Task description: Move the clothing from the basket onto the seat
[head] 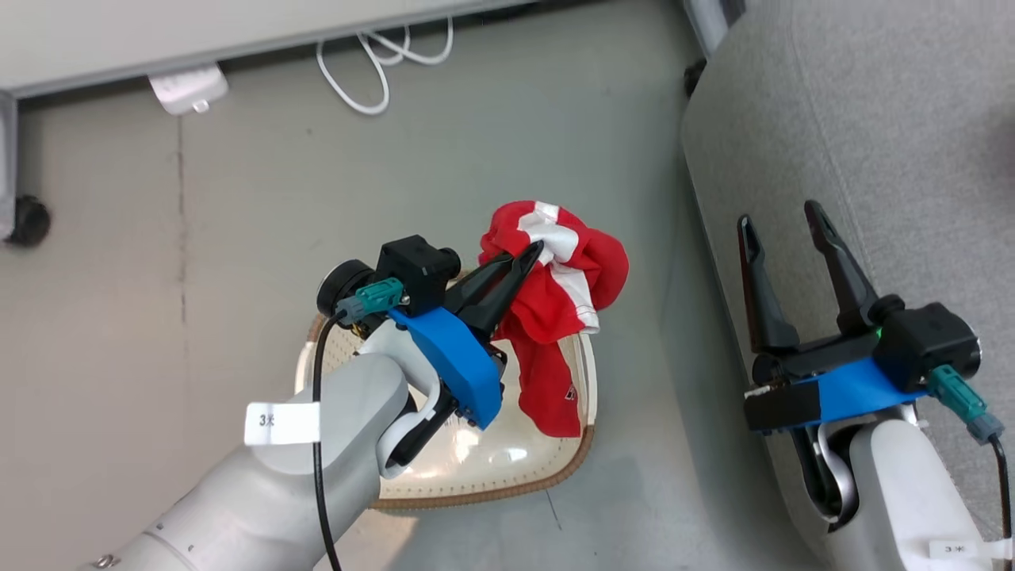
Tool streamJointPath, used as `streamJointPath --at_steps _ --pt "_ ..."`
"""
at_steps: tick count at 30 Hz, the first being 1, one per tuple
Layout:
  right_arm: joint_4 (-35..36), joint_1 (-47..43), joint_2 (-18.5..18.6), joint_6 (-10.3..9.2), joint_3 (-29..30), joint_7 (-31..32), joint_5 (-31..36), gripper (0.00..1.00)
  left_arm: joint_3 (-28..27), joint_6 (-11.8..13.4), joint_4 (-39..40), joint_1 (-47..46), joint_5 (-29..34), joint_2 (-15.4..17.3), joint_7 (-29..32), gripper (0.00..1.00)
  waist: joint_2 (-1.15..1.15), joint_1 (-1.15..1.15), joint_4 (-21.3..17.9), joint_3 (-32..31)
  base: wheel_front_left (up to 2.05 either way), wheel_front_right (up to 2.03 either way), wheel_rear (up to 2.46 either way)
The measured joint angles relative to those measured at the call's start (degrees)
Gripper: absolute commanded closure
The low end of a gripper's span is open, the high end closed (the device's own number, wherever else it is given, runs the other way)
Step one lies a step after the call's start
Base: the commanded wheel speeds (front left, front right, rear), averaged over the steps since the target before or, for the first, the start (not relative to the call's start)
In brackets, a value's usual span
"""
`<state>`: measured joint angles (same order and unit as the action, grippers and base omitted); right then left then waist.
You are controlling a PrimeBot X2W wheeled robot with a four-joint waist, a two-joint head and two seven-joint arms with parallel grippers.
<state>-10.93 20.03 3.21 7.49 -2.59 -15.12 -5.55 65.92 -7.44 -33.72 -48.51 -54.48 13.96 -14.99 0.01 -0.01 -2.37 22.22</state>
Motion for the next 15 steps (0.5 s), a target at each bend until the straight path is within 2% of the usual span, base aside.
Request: streamJointPath --at_steps 2,15 --pt "-0.5 -1.4 0.0 0.0 0.1 0.0 -0.1 0.0 -3.2 0.0 2.2 1.6 2.3 -0.1 0.0 1.0 0.0 0.0 0.5 -2.9 0.0 0.0 0.0" --pt "-1.6 -6.0 0.0 0.0 0.9 0.0 -0.6 0.0 -11.9 0.0 9.9 3.1 9.4 -1.8 0.0 1.0 0.0 0.0 1.9 -12.0 0.0 0.0 0.0"
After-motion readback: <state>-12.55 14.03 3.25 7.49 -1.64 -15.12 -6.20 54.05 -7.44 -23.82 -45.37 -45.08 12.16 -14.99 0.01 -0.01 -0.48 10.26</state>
